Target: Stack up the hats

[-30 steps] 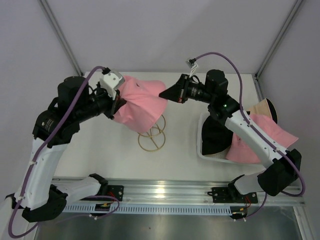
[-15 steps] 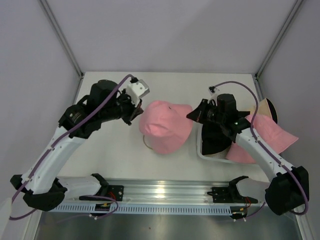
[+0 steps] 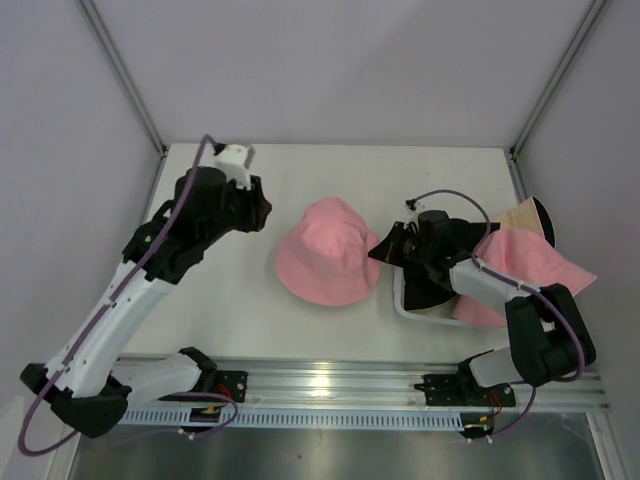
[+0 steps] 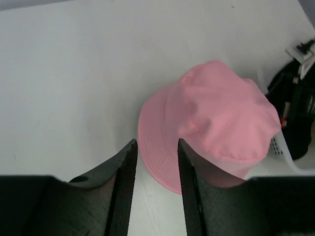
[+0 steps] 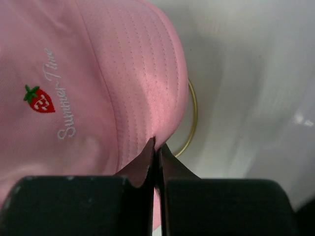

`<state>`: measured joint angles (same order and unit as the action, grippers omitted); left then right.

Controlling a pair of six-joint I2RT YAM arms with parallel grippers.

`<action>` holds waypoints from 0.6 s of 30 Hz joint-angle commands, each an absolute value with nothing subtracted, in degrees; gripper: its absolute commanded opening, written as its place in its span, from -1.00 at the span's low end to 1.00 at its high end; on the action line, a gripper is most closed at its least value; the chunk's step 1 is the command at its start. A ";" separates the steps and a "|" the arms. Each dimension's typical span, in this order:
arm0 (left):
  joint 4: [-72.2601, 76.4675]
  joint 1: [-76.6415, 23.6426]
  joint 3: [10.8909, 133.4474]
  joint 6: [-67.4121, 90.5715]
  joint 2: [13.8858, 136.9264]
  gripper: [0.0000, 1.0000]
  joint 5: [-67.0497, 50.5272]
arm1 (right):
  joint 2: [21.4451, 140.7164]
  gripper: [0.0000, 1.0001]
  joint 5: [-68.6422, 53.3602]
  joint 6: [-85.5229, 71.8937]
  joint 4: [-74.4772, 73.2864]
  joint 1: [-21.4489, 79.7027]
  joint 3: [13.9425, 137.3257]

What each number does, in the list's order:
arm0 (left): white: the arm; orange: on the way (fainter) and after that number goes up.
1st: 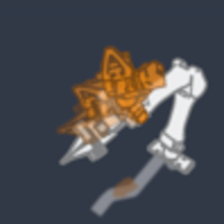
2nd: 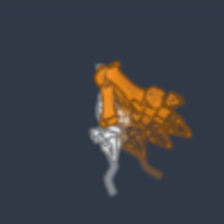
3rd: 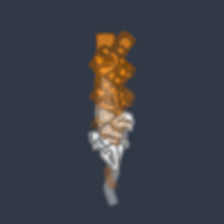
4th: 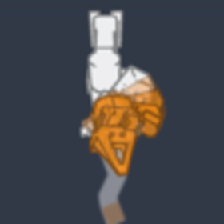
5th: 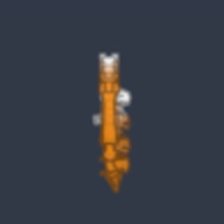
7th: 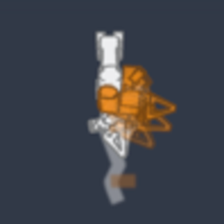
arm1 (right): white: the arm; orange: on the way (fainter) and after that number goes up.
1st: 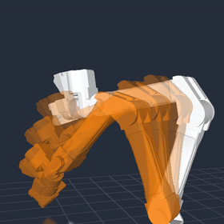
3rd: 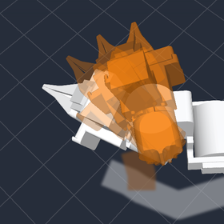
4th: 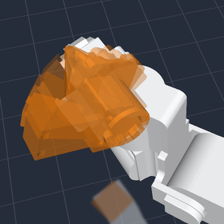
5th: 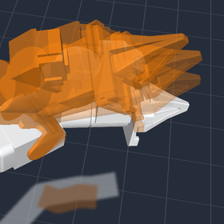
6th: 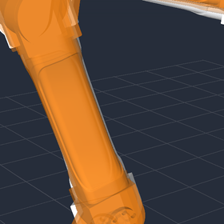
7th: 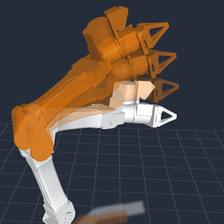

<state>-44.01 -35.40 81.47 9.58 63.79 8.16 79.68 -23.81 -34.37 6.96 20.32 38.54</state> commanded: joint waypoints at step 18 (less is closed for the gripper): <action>-6.78 -20.21 35.69 47.99 49.04 0.91 -1.67 | 81.92 -0.37 -13.01 -28.57 4.05 26.28 50.53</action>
<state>-16.91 -20.93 36.86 44.69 48.18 1.58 84.18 -15.07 -30.92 6.02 25.56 46.48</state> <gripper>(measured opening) 0.955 0.274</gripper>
